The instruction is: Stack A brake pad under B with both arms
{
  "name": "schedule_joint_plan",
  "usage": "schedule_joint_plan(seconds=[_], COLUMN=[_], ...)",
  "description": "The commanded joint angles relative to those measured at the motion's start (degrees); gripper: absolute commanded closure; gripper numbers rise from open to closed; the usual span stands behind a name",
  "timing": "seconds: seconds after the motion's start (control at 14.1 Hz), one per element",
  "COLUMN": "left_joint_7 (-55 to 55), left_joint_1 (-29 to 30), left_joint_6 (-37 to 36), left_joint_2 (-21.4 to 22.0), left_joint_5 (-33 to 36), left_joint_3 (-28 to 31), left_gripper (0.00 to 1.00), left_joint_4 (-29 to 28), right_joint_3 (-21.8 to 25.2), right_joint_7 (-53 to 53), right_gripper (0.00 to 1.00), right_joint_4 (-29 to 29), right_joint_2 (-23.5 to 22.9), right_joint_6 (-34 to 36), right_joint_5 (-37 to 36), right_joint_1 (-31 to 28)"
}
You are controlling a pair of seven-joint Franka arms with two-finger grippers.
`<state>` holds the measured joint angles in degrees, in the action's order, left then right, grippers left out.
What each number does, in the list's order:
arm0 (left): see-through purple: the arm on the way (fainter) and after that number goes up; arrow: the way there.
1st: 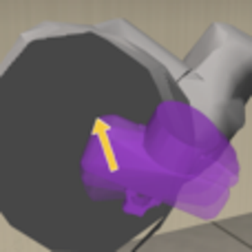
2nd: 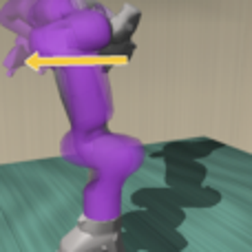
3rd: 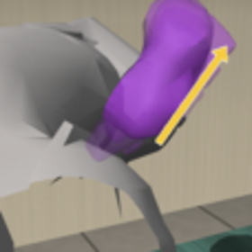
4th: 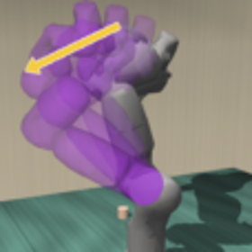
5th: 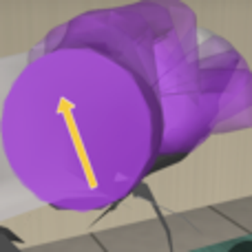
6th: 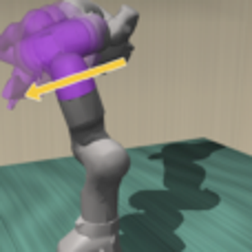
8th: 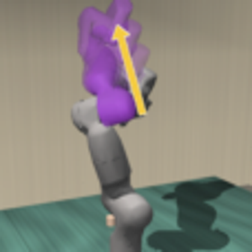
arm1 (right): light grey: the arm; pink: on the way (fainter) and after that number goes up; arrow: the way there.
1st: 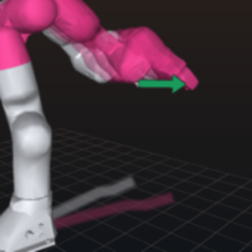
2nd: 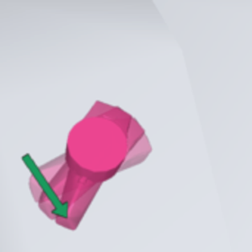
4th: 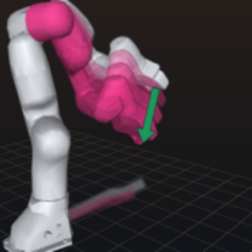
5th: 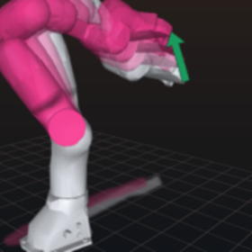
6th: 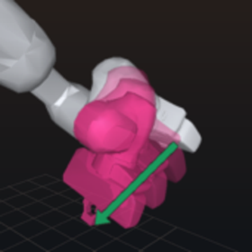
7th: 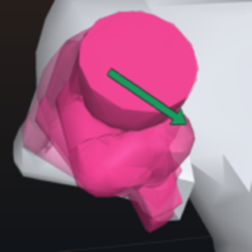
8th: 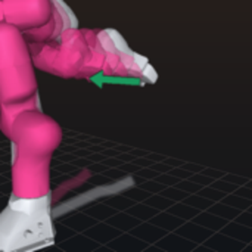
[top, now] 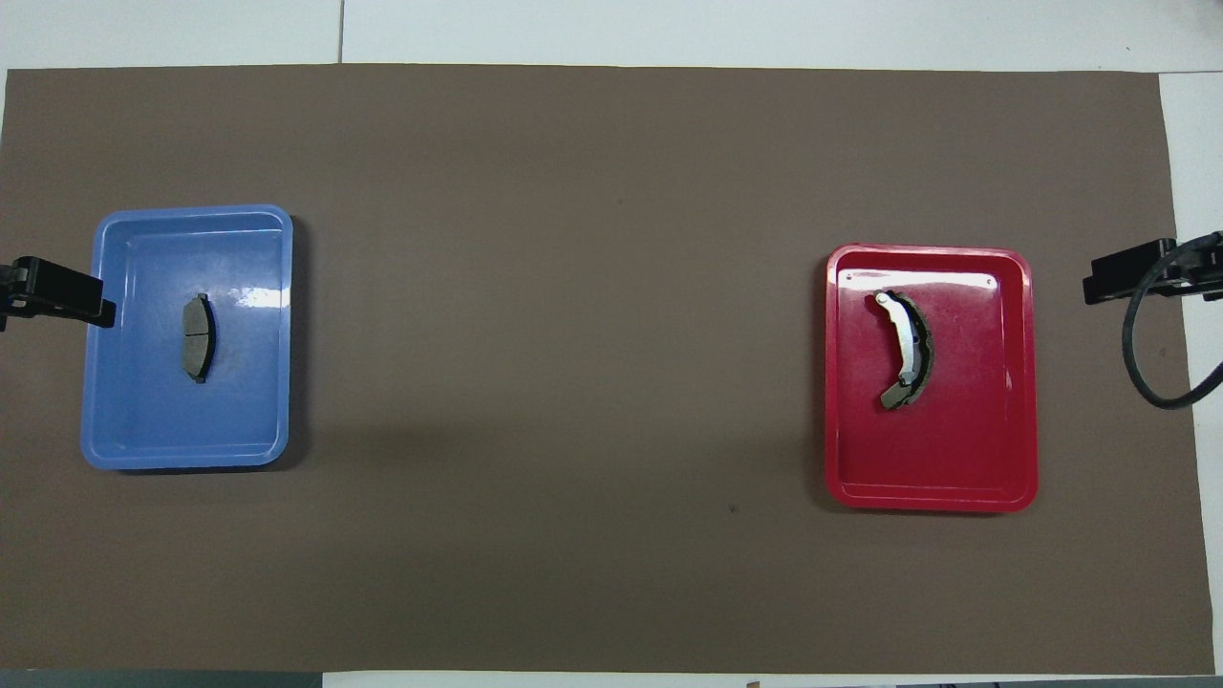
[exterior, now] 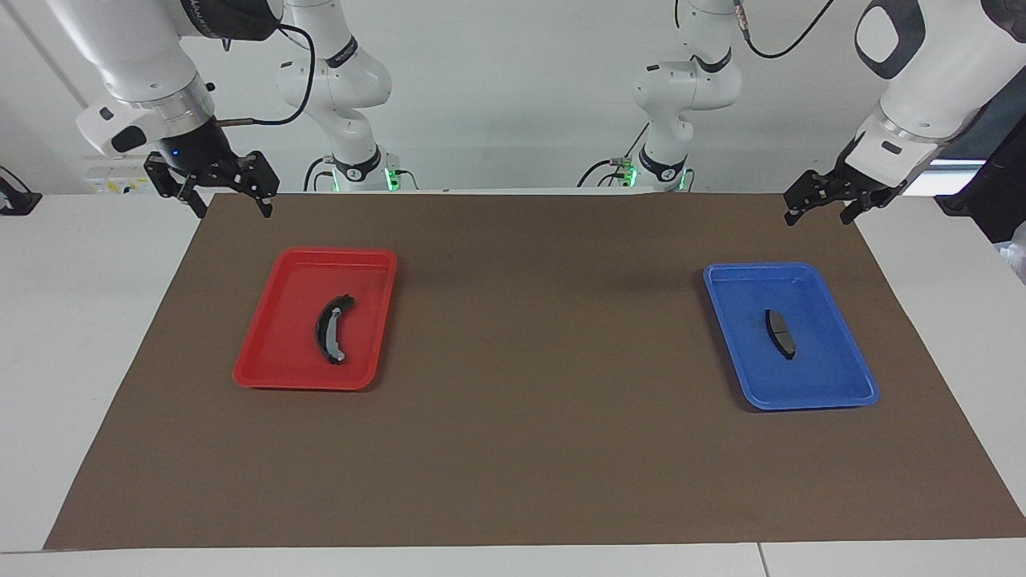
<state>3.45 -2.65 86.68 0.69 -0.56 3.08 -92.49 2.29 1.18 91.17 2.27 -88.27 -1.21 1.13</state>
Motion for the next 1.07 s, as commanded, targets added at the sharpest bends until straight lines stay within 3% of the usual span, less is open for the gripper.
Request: schedule_joint_plan(seconds=[0.0, 0.64, 0.99], left_joint_7=[-0.7, -0.5, 6.5], left_joint_1=[-0.2, -0.7, -0.1], left_joint_6=[0.1, -0.1, 15.0], left_joint_2=[1.5, 1.6, 4.2], left_joint_5=[0.7, 0.7, 0.6], left_joint_3=[0.2, 0.1, 0.3], left_gripper=[0.0, 0.0, 0.0], left_joint_4=[-1.6, -1.8, -12.6], right_joint_3=[-0.3, -0.3, -0.3], right_joint_7=[-0.6, -0.6, -0.6], right_gripper=[0.0, 0.0, 0.0], right_joint_4=[1.3, 1.2, 1.3], right_joint_2=[1.1, 1.1, 1.1], right_joint_6=[-0.3, -0.3, -0.3], right_joint_5=[0.7, 0.7, 0.7], right_joint_1=[-0.3, -0.3, -0.3])
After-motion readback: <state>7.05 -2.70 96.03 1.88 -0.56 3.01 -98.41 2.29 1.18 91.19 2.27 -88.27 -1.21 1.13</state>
